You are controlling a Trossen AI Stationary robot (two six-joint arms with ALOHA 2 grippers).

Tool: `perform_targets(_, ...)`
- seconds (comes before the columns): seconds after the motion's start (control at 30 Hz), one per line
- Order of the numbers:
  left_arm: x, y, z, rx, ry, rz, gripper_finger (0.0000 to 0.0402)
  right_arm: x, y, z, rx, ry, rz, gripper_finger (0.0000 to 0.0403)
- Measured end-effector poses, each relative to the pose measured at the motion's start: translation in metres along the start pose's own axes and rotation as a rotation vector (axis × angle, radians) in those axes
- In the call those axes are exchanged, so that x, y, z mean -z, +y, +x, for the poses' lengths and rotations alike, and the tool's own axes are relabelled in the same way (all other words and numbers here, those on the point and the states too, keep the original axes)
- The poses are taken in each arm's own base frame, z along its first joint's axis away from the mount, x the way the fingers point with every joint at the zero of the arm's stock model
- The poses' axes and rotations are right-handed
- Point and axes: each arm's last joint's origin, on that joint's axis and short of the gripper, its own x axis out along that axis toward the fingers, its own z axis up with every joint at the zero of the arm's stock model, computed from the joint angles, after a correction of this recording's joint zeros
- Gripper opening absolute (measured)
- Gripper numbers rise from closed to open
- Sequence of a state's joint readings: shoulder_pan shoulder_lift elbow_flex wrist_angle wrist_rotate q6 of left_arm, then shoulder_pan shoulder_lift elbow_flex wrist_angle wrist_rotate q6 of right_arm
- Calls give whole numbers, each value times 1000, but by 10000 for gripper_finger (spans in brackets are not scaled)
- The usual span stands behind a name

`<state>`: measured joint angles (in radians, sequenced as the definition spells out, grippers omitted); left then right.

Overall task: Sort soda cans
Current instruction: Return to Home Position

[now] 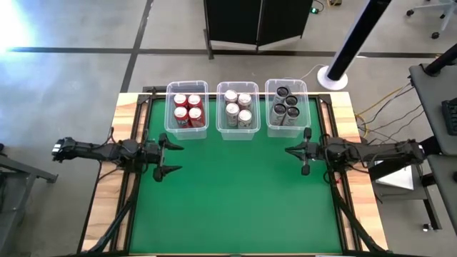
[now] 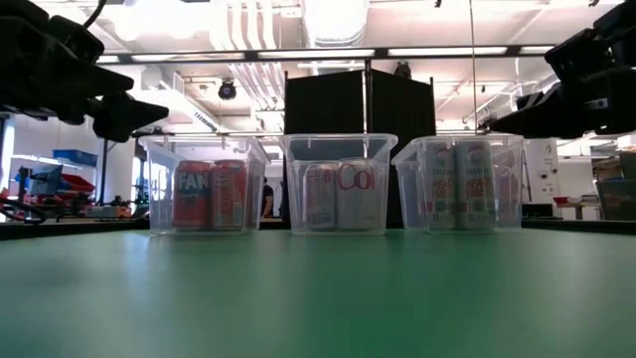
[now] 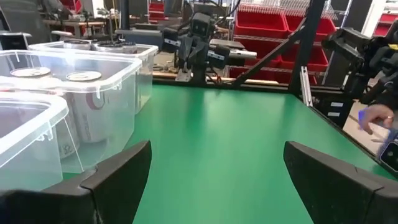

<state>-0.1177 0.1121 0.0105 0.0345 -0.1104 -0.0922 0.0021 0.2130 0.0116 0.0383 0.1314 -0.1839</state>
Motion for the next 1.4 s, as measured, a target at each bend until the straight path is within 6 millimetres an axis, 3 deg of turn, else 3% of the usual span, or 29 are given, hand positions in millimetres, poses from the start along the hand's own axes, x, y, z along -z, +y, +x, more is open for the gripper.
perform_targets(0.57, -3, -1, 3, -8, 49, 6, 350, -2, 0, 0, -2, 8, -2, 13)
perform_targets(0.93, -1, -1, 5, -9, 67, 9, 350, -20, -6, -17, 40, -223, 30, 13)
perform_targets(1.4, -1, -1, 5, -10, 74, 9, 350, -20, -5, -16, 38, -216, 29, 13)
